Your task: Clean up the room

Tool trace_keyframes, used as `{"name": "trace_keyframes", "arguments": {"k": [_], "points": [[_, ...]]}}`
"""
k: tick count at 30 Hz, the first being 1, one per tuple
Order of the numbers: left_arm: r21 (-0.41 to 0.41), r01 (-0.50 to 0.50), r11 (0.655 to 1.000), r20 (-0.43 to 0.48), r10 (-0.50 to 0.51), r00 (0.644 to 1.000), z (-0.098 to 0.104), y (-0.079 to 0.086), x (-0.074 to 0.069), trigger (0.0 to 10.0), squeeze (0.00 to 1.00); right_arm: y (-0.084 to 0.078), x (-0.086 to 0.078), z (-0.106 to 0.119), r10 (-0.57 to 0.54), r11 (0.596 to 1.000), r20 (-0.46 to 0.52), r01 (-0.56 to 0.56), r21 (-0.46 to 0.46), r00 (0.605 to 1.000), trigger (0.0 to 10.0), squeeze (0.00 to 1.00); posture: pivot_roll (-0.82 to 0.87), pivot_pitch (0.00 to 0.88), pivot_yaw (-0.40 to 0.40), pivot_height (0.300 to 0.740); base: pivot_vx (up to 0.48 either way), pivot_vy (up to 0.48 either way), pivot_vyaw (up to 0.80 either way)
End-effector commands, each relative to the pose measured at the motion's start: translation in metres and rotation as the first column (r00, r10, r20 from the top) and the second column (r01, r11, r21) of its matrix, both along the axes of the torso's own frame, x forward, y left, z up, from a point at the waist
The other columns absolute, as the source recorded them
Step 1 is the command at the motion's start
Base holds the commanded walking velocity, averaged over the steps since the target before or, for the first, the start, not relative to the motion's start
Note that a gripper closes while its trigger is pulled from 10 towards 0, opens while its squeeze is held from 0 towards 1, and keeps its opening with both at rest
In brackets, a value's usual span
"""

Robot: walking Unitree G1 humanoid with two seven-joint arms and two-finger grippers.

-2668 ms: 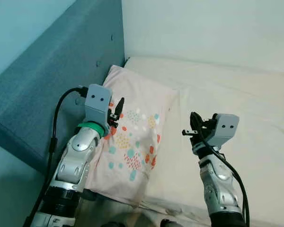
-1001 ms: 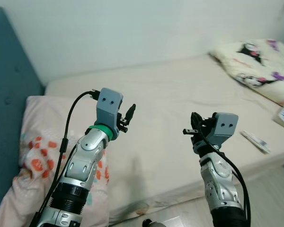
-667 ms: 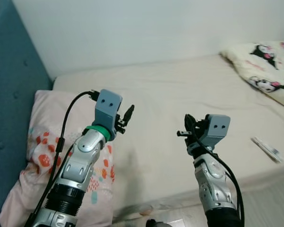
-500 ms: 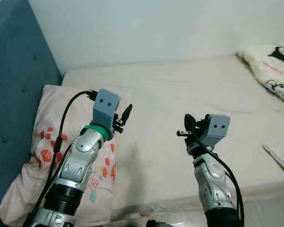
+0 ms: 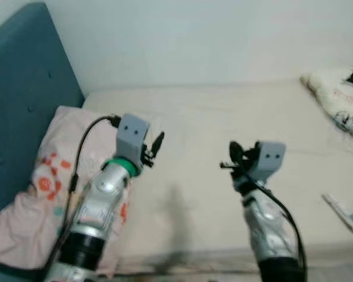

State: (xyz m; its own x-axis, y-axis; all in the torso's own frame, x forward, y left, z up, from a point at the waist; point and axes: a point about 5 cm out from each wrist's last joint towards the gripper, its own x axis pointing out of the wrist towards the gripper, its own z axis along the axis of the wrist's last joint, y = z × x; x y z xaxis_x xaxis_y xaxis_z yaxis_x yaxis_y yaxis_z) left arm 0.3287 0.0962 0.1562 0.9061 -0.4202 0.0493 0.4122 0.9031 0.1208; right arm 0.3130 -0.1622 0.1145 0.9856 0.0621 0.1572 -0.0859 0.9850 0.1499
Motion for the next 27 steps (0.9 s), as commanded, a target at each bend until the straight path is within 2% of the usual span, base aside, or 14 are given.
{"name": "trace_keyframes", "arguments": {"k": [1, 11, 27], "points": [[0.016, -0.010, 1.000, -0.008, 0.010, 1.000, -0.0030, 0.0039, -0.0001, 10.0, 0.00, 0.0030, -0.0012, -0.0045, 0.002, 1.000, -0.018, -0.002, 0.009, 1.000, 10.0, 0.00, -0.04, 0.000, 0.091, 0.740, 0.000, -0.307, 0.00], [0.019, -0.007, 1.000, -0.008, 0.007, 1.000, -0.0027, 0.0042, 0.0007, 10.0, 0.00, 0.0040, -0.0012, -0.0054, 0.000, 1.000, -0.019, 0.001, 0.015, 1.000, 10.0, 0.00, -0.04, 0.000, 0.095, 0.740, 0.000, -0.312, 0.00], [0.021, -0.006, 1.000, -0.013, 0.007, 1.000, -0.0026, 0.0051, 0.0022, 10.0, 0.00, 0.0062, -0.0027, -0.0073, -0.004, 1.000, -0.021, 0.005, 0.025, 1.000, 10.0, 0.00, -0.04, 0.000, 0.106, 0.740, 0.000, -0.466, 0.00]]}}
